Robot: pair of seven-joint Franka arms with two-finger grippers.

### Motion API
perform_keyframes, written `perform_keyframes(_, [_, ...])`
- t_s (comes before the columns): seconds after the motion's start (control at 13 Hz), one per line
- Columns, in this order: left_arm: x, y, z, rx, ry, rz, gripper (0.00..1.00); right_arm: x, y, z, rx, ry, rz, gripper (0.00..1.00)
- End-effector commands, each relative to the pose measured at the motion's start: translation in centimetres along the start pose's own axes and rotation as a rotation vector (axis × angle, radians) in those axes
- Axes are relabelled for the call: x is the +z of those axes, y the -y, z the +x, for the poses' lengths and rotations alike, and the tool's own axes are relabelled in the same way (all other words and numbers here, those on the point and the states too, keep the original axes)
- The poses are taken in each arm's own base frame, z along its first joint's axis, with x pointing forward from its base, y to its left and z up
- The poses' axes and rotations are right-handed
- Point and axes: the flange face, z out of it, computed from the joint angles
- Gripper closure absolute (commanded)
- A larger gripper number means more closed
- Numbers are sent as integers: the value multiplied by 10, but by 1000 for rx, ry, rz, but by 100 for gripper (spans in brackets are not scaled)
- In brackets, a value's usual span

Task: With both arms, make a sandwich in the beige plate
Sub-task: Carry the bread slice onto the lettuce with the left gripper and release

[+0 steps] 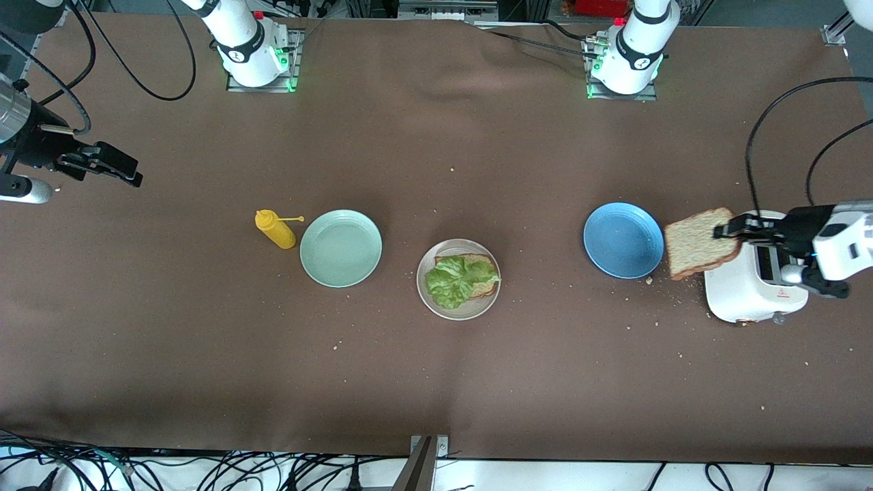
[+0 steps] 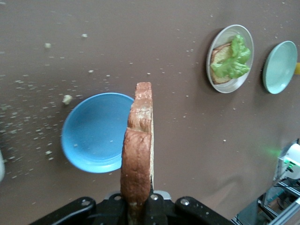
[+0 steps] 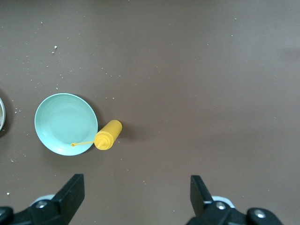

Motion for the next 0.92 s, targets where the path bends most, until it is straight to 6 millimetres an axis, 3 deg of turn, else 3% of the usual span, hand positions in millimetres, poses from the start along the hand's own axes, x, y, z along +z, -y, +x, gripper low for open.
perform_keyframes(0.0, [44,-26,30,-16,43,-103,100,-3,0,-5,5,-6,20,0])
perform_keyframes(0.08, [62,-41,40,-33,58,-125,100,-5,0,-6,5,-8,19,0])
perform_keyframes(0.23, [96,-49,65,-60,34,-221,100,-5,0,-6,4,-5,17,0])
perform_keyframes(0.31, [120,-69,78,-45,29,-237,100,-6,0,-6,3,-9,14,0])
perform_keyframes(0.46, [160,-85,97,-63,24,-238,100,-6,-1,-6,3,-9,11,0])
perform_keyframes(0.54, [175,-97,104,-61,12,-254,100,-6,-1,-6,3,-9,13,0])
perform_keyframes(0.62, [189,-121,110,-48,-11,-263,100,-6,-1,-6,3,-9,13,0])
perform_keyframes(0.85, [214,-148,117,-92,-12,-266,100,-5,-2,-6,0,-6,15,0])
